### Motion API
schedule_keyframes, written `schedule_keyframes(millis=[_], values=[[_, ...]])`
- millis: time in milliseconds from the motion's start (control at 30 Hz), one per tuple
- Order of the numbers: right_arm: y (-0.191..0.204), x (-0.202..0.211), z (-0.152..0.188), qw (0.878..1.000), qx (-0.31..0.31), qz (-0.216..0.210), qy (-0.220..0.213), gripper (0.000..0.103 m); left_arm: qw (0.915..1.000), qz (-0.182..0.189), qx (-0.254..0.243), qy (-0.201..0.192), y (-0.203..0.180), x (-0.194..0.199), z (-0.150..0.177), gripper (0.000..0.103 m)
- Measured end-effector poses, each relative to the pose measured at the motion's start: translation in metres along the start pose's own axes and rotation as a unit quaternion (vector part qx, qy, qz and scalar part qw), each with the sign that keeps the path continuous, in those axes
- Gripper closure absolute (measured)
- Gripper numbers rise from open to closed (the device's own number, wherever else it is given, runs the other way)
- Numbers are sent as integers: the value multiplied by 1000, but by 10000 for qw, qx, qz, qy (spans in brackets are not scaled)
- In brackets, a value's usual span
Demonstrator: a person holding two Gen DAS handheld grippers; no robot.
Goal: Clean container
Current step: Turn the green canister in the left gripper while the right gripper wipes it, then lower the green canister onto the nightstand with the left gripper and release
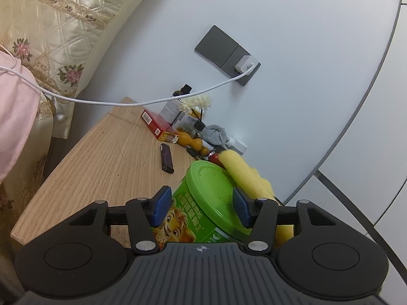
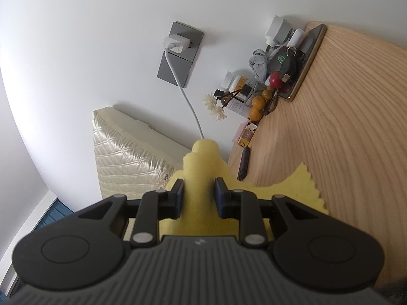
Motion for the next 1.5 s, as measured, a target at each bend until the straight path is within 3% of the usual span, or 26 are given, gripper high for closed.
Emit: schedule_keyframes(millis=[200, 533, 1000, 1500], values=[[1, -1, 0, 10000, 22, -2, -37, 76, 9999, 66, -72, 26, 1, 1, 1, 45], [-3, -40, -19, 9999, 88, -5, 123, 76, 9999, 118, -72, 9, 2, 2, 2, 45], [-2, -4, -5, 10000, -60, -70, 29, 75, 9999, 138, -104, 6, 2, 3, 0, 45], [-4, -49, -18, 9997, 120, -27, 187, 74, 9995, 234, -228, 30, 3, 2, 1, 44]])
Point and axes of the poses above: each gripper's, at about its wrist camera, not at the fingertips, and x roughly against the way its jaws point, y to its left, z to its underside, the point moved 8 cm from there along -x, roughly the way its jaws point, and after that the axes turned 6 degrees about y, right-handed, at the moved point
